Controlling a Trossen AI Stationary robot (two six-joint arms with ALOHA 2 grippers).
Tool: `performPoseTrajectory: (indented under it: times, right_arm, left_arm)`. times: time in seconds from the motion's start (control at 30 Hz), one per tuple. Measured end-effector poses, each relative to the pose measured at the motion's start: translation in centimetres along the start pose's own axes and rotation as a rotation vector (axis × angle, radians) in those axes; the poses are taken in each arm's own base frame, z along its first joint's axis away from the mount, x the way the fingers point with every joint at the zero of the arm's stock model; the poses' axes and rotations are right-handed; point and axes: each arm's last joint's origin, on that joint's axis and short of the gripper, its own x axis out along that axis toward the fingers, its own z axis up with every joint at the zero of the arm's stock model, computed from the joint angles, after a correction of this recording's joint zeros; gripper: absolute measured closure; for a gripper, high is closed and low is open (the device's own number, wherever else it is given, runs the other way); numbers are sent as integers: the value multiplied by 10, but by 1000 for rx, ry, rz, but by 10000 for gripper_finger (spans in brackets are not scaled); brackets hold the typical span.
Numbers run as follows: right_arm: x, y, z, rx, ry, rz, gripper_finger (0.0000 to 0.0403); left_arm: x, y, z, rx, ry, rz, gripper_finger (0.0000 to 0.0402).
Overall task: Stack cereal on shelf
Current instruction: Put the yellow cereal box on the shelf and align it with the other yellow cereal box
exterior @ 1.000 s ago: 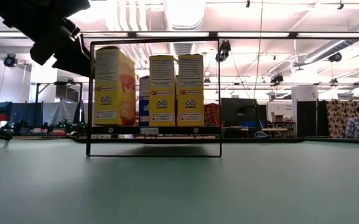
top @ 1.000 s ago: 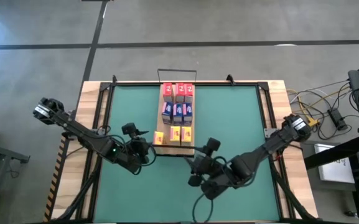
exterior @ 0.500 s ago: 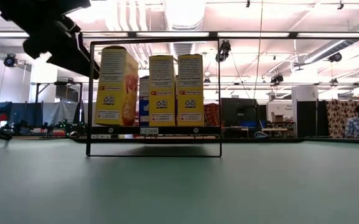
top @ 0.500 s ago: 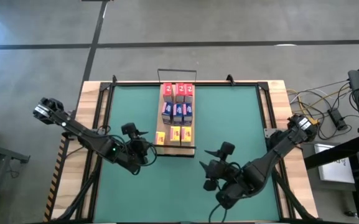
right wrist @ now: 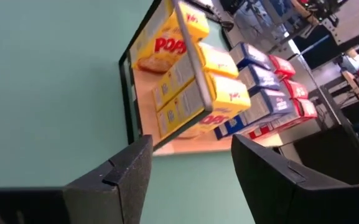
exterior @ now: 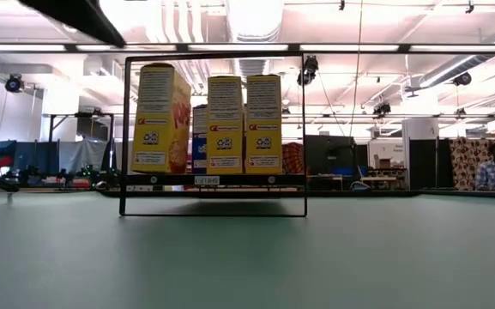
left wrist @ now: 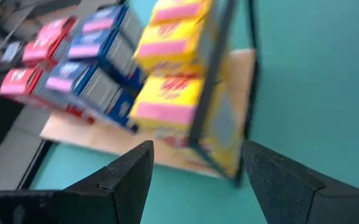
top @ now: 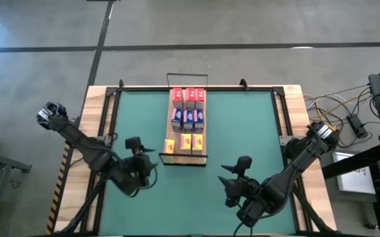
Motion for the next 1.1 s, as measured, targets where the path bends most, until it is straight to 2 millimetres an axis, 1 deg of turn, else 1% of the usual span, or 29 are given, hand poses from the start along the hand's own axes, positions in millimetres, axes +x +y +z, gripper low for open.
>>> performPoseTrajectory:
  times: [0.1,0.23,0.33,0.4,0.53,0.7,0.8,0.97,1.1]
  right_arm:
    - [3,1,-8,-29,4,7,203]
    - [2,-7,-16,-53,-20,-6,218]
    - [0,-16,-18,-53,-68,5,227]
    - [-1,-24,-16,-31,-121,29,232]
    - [0,-40,-17,-14,-245,109,238]
    - [7,-57,-30,15,-435,262,244]
    - [12,-65,-42,52,-531,301,248]
    - [22,-70,-63,112,-656,322,257]
    - [31,-70,-75,168,-734,351,269]
  left_arm:
    - [-16,-10,4,-12,-60,-62,169]
    - [-33,-24,7,-24,-139,-155,169]
    - [-39,-32,9,-32,-183,-199,169]
    - [-39,-37,10,-36,-199,-215,169]
    - [-34,-48,8,-29,-195,-214,169]
    - [-21,-65,3,-13,-166,-196,169]
    - [-13,-76,-1,-8,-151,-186,169]
    - [-1,-91,-4,-8,-149,-181,169]
    - [10,-98,-4,-18,-146,-168,169]
